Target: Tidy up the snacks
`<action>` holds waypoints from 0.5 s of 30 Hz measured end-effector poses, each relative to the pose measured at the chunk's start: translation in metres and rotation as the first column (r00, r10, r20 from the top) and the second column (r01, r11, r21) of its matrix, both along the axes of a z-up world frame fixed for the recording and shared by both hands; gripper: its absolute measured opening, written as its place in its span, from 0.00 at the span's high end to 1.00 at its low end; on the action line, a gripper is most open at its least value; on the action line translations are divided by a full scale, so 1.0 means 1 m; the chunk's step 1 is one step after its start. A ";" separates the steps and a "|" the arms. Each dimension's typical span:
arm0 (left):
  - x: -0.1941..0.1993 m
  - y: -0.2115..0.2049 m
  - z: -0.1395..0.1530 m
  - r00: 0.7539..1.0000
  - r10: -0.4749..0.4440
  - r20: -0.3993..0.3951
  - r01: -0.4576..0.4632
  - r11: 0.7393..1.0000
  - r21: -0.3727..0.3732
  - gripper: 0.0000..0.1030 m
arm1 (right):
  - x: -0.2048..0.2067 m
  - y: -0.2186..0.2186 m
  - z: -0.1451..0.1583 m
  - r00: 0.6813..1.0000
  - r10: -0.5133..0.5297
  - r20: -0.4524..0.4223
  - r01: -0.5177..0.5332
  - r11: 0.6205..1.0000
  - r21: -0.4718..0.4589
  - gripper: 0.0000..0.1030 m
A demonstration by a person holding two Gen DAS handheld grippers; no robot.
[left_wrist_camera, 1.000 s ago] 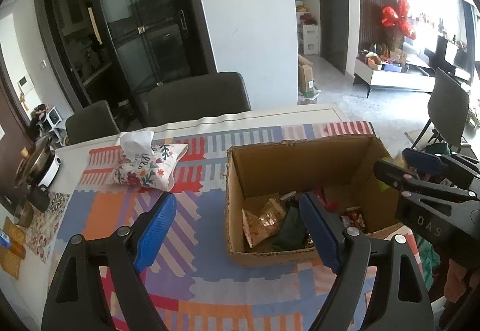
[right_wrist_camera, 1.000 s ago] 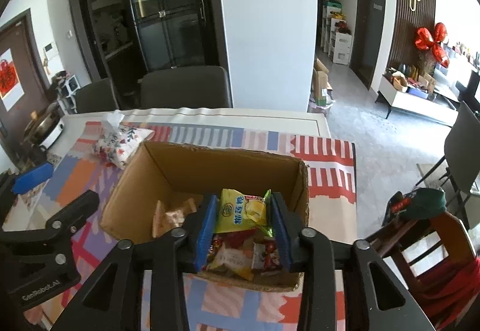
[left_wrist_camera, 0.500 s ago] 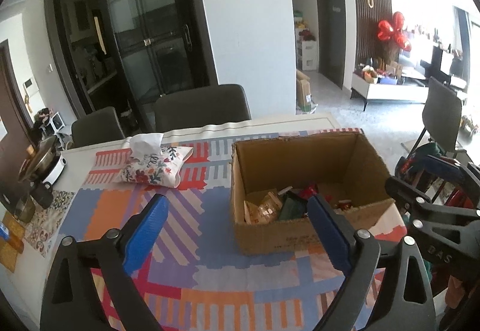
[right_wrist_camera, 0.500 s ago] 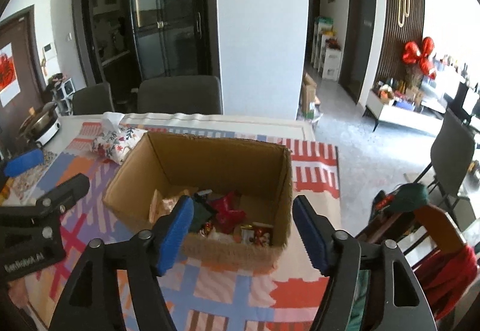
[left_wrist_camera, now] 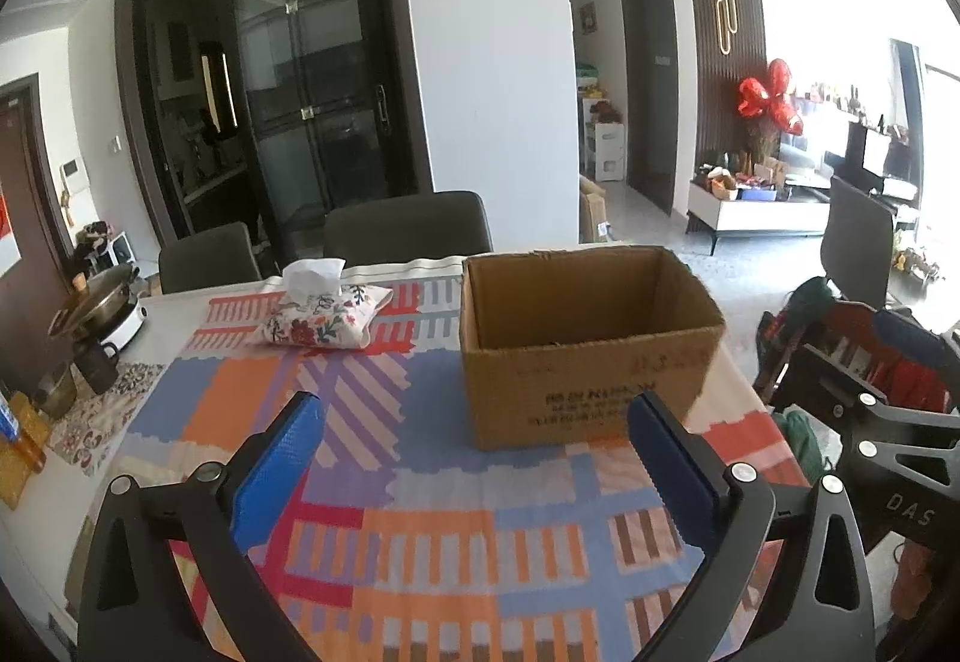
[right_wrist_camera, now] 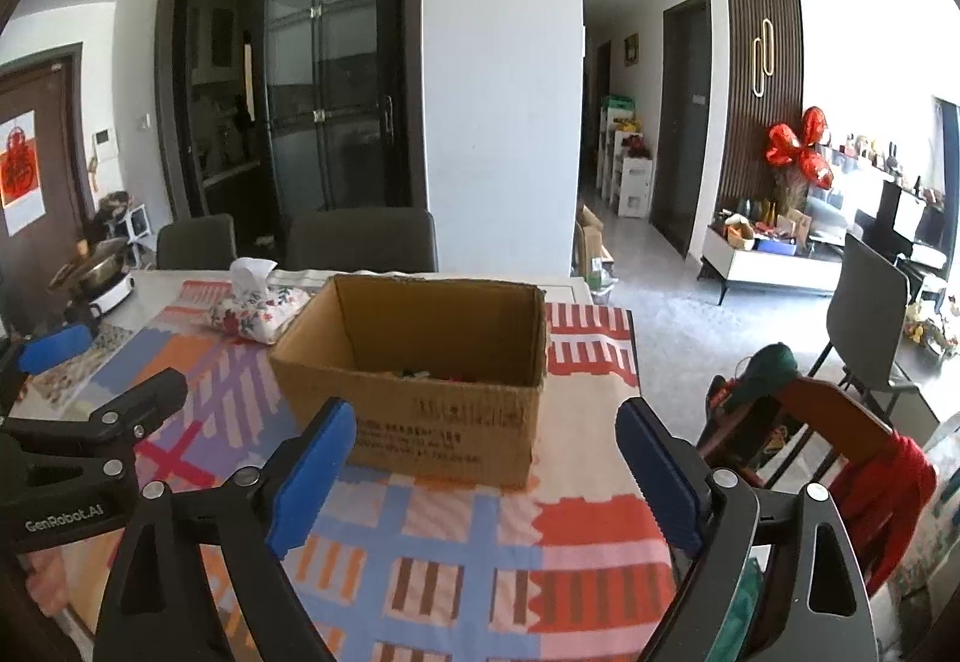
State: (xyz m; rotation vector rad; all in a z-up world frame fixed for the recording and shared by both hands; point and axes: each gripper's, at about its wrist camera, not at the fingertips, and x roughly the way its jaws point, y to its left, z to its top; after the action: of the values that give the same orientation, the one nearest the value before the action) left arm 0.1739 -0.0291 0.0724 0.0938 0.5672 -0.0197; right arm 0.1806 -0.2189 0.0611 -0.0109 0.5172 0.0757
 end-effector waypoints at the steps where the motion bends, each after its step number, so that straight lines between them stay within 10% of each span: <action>1: -0.008 0.001 0.000 1.000 0.000 0.003 0.000 1.000 -0.004 0.00 | -0.006 0.000 -0.001 1.000 -0.001 0.003 0.001 1.000 0.005 0.13; 15: -0.078 0.007 -0.005 0.997 0.032 0.074 -0.031 0.999 -0.018 0.00 | -0.071 -0.002 -0.012 0.999 -0.016 0.029 0.015 0.999 0.051 0.12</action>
State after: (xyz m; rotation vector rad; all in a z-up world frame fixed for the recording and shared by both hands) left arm 0.0957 -0.0218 0.0674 0.0685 0.4937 0.0097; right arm 0.1101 -0.2206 0.0489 0.0416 0.4854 0.0736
